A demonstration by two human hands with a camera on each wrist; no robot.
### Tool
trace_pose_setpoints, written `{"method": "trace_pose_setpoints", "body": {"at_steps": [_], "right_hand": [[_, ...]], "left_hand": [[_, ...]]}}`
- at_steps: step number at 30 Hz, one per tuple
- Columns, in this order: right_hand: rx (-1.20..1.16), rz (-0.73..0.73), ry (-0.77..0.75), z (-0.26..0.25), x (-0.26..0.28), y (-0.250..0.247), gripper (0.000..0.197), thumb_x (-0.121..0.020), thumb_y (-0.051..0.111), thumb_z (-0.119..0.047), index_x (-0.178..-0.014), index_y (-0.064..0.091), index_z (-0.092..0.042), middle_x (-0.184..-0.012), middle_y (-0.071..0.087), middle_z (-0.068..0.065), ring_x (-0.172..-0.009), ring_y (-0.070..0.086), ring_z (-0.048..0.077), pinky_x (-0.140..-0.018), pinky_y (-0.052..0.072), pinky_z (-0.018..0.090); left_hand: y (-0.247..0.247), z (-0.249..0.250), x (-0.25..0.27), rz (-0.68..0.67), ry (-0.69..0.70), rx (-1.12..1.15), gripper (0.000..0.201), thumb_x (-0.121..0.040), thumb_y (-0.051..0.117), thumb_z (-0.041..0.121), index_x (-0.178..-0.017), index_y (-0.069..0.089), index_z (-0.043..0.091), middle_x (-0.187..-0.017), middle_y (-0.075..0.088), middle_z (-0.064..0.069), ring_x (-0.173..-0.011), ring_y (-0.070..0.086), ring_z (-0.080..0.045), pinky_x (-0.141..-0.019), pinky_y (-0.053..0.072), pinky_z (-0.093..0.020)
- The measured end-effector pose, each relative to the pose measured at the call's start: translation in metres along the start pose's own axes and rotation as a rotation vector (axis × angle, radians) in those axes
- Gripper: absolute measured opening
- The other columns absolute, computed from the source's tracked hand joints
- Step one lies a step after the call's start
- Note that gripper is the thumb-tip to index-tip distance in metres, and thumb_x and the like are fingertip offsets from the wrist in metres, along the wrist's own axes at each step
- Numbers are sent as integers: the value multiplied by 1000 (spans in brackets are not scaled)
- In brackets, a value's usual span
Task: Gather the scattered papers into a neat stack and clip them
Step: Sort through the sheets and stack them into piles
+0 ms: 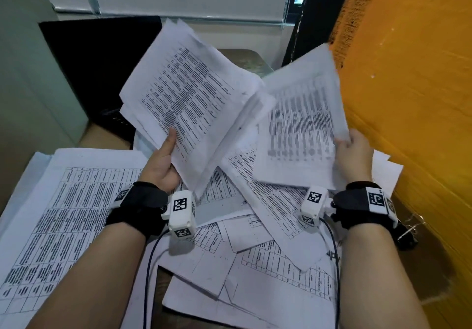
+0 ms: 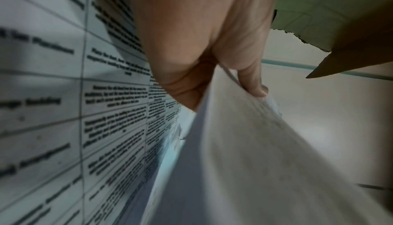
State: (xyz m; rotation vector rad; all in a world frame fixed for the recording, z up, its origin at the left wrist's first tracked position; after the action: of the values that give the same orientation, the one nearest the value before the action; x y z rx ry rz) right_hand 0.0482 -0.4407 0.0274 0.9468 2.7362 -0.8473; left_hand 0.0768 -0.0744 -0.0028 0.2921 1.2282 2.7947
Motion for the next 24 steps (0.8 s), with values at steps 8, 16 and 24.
{"method": "trace_pose_setpoints", "body": {"at_steps": [8, 16, 24], "right_hand": [[-400, -353, 13, -31, 17, 30, 16, -98, 54, -17, -92, 68, -12, -82, 71, 0, -63, 66, 4, -59, 50, 20], [-557, -594, 84, -54, 37, 50, 31, -100, 50, -20, -119, 66, -1, -102, 75, 9, -90, 72, 21, -82, 58, 36], [-64, -381, 116, -19, 13, 30, 51, -93, 53, -51, -124, 63, -11, -126, 64, 9, -116, 60, 24, -98, 47, 40]], "left_hand": [[7, -6, 1, 48, 15, -181, 48, -74, 71, 19, -120, 64, 6, -112, 71, -12, -102, 69, -22, -76, 60, -38], [10, -15, 6, -36, -36, -495, 52, -78, 67, 18, -127, 57, 5, -122, 66, -14, -113, 63, -26, -99, 48, -46], [4, -5, 0, 116, 101, -350, 29, -89, 60, 5, -118, 62, 5, -109, 71, -12, -94, 71, -24, -84, 57, -46]]}}
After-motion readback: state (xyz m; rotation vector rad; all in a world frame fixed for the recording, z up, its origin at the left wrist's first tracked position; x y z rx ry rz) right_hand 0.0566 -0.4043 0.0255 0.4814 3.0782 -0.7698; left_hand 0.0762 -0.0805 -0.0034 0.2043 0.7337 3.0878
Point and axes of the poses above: each hand's wrist, its own x-axis away from the middle knuckle, its own y-axis out of the palm, z = x × y, the point moved 2 cm from there along -x, towards the middle knuckle
